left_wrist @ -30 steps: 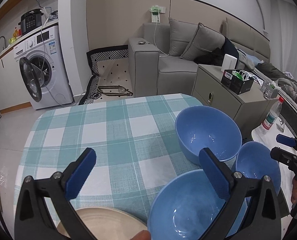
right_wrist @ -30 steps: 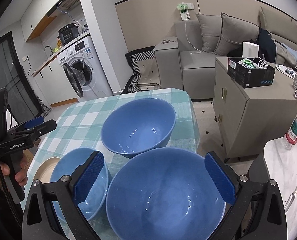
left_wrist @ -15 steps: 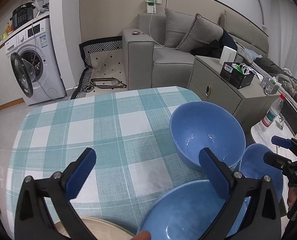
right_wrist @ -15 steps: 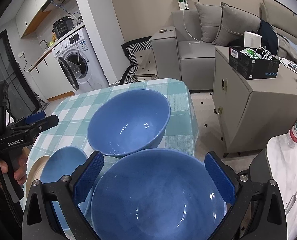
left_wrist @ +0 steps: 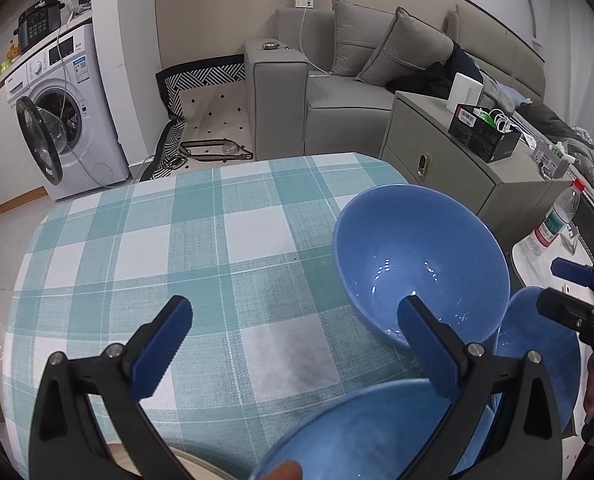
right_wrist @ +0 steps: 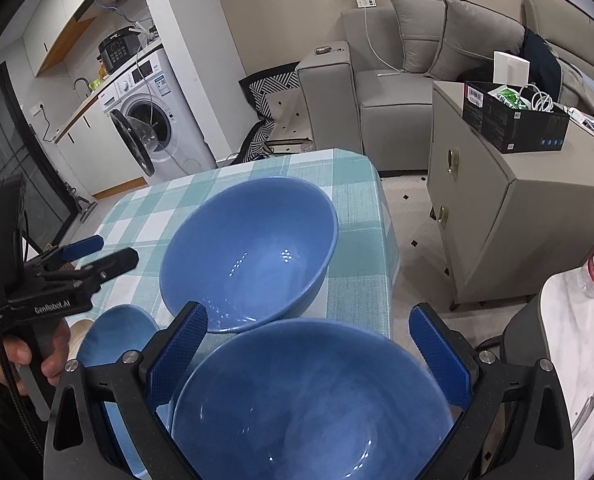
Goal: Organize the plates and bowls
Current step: 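Close both grippers on the rim of one light-blue bowl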
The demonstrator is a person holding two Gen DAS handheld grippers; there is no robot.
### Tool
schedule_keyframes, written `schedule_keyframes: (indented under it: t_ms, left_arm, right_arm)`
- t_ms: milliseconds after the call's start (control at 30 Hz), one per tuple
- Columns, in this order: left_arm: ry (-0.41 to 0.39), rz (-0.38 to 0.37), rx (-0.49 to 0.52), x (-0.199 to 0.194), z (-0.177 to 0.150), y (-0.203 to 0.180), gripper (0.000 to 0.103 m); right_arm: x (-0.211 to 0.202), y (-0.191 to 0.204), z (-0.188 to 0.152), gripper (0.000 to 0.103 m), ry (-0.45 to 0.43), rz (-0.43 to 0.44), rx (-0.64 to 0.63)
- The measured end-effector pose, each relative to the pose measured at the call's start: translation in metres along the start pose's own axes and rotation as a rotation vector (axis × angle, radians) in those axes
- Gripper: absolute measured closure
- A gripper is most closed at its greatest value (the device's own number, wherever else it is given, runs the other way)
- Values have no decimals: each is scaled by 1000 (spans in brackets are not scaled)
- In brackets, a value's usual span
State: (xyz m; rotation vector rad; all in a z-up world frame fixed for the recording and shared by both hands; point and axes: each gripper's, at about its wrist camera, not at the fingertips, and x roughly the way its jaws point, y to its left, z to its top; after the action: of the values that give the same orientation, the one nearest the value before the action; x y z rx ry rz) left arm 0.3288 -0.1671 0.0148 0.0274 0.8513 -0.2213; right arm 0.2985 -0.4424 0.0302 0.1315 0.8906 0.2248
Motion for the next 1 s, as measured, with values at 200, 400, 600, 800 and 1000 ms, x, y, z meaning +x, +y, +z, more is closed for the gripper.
schedule_keyframes:
  t_ms: [200, 400, 600, 800, 1000]
  left_arm:
    - [2, -8, 2, 5, 8, -15, 0]
    - [4, -2, 33, 11, 19, -26, 0]
    - [46, -2, 37, 29, 20, -29, 0]
    - [93, -11, 16, 47, 15, -25, 0]
    - [110, -35, 7, 55, 11, -22, 2]
  right_arm:
    - [3, -6, 13, 1, -4, -10, 10]
    - [2, -6, 22, 1, -24, -12, 22]
    - [17, -9, 27, 1, 14, -35, 34]
    - [34, -7, 25, 2, 58, -29, 14]
    - [46, 1, 24, 22, 85, 11, -4]
